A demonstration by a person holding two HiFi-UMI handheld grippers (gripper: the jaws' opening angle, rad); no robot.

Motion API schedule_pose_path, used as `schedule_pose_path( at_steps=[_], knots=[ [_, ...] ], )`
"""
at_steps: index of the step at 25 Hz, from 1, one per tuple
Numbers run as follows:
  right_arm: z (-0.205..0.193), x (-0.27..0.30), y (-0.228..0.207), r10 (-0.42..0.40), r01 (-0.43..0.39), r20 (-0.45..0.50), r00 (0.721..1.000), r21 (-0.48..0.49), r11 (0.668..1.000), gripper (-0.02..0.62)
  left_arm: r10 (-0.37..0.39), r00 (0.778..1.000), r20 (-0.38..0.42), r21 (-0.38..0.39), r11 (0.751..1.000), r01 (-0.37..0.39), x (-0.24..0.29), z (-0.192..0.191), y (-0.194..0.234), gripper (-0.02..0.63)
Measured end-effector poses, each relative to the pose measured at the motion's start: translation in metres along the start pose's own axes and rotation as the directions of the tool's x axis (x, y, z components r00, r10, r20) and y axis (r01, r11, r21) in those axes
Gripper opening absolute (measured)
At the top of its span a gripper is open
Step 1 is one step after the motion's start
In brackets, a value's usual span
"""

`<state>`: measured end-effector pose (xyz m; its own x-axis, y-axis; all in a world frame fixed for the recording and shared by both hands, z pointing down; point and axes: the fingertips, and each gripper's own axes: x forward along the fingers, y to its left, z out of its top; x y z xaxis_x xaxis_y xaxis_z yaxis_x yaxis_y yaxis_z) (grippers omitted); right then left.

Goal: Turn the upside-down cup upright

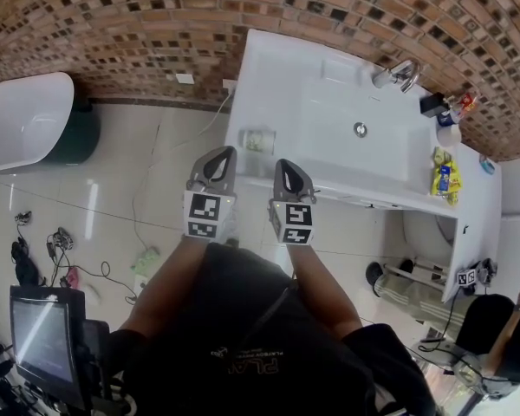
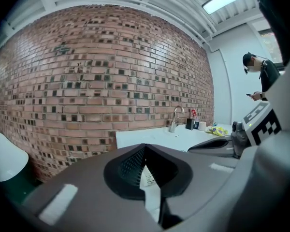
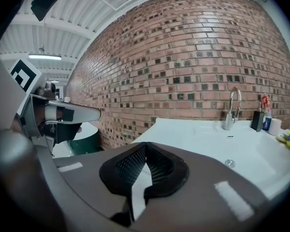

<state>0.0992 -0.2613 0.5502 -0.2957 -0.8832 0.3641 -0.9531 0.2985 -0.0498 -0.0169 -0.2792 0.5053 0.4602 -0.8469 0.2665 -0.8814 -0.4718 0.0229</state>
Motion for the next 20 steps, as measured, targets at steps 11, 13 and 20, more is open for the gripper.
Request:
schedule_pose_path(
  at_steps=[11,13,20],
  knots=[
    [-0.022,0.035,-0.002,0.020,-0.022,-0.148,0.989,-0.010,1.000,0.067,-0.026,1.000,-0.008,-0.001,1.000,0.026,0.033,0.003,0.021,-0.002],
    [-0.024,0.039,-0.003,0.031,-0.032,-0.167,0.986,-0.001,0.999,0.083,-0.030,0.999,-0.009,-0.002,1.000,0.030,0.037,0.004,0.023,-0.002],
    [-0.042,0.056,-0.008,0.098,-0.086,-0.257,0.961,0.059,0.995,0.130,-0.034,0.999,-0.008,-0.009,0.999,0.034,0.047,0.006,0.029,-0.002]
  ],
)
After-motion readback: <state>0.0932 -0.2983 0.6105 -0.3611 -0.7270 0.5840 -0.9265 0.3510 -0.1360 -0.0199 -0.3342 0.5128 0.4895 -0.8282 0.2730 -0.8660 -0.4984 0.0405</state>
